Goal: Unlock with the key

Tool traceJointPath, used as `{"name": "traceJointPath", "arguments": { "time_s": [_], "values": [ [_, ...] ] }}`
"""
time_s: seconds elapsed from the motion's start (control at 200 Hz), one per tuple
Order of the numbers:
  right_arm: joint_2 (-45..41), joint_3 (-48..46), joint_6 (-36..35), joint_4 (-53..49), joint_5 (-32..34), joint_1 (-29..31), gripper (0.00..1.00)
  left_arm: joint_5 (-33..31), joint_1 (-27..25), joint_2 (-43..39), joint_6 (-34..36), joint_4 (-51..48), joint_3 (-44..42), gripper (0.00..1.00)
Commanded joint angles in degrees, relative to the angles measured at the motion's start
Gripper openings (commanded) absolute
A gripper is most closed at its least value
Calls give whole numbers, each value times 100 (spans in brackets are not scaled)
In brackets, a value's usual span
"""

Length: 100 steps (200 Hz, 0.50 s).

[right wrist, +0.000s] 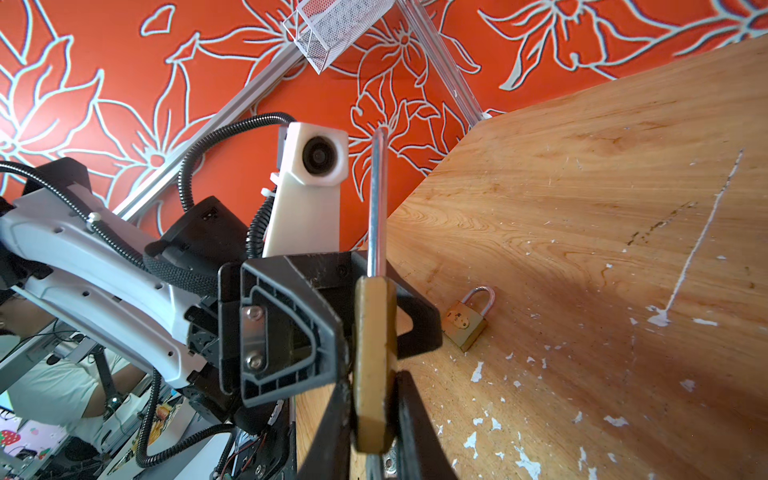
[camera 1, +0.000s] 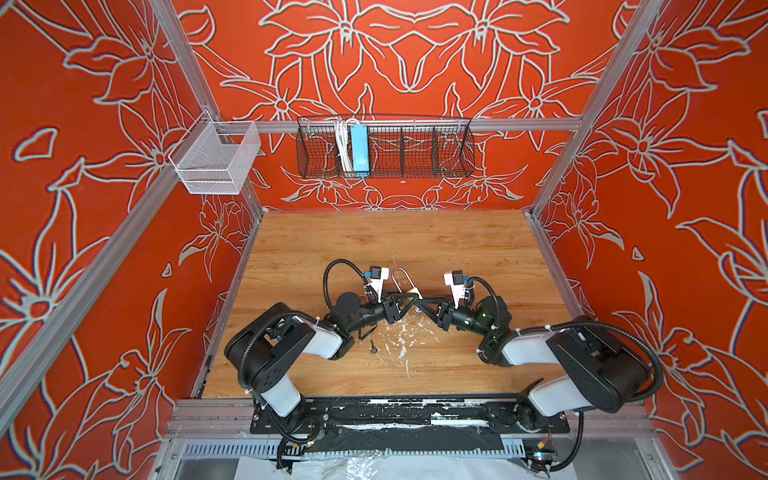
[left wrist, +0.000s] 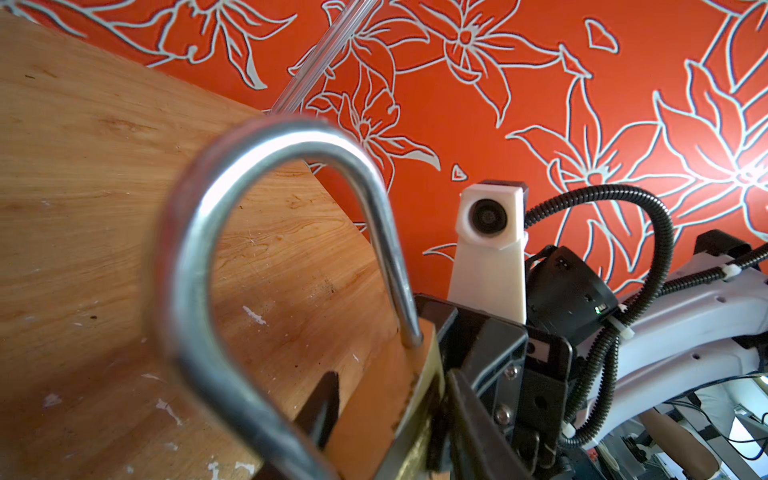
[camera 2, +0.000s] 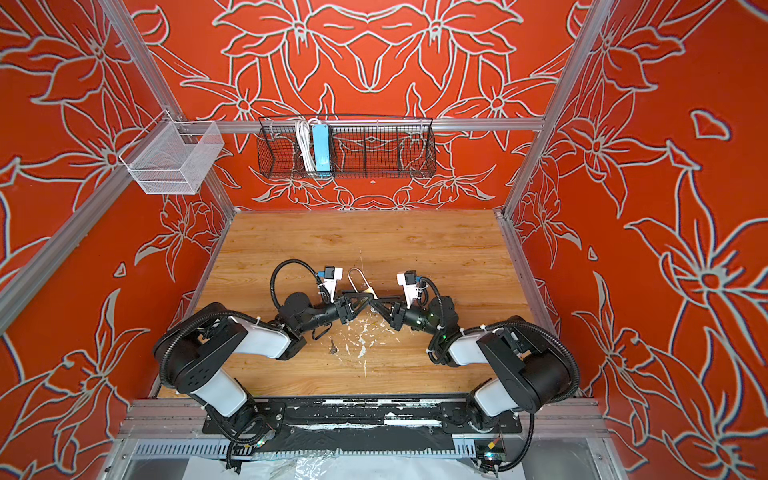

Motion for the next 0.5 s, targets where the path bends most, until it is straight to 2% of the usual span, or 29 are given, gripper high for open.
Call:
{"name": "traceJointPath", "arguments": {
  "time_s": [0.0,0.105,0.285,0.405,0.48,0.495],
  "values": [
    [46,211,65,415,101,40,0,256,-115,-269,147,303,-27,40],
    [64,201,63,415,140,30,0,264,-115,-430,198,302,-80,37],
    [195,243,104,415,175,21,0,273,-119,-560,289,294,-138,9],
    [224,223,111,408,276,9,0,341,-118,-484,220,292,-85,0],
    [211,193,151,398,365,-30,0,316,-115,-468,209,284,-84,0],
    [210,184,157,398,381,-47,5,291,-115,-478,217,283,-97,0]
  ]
}}
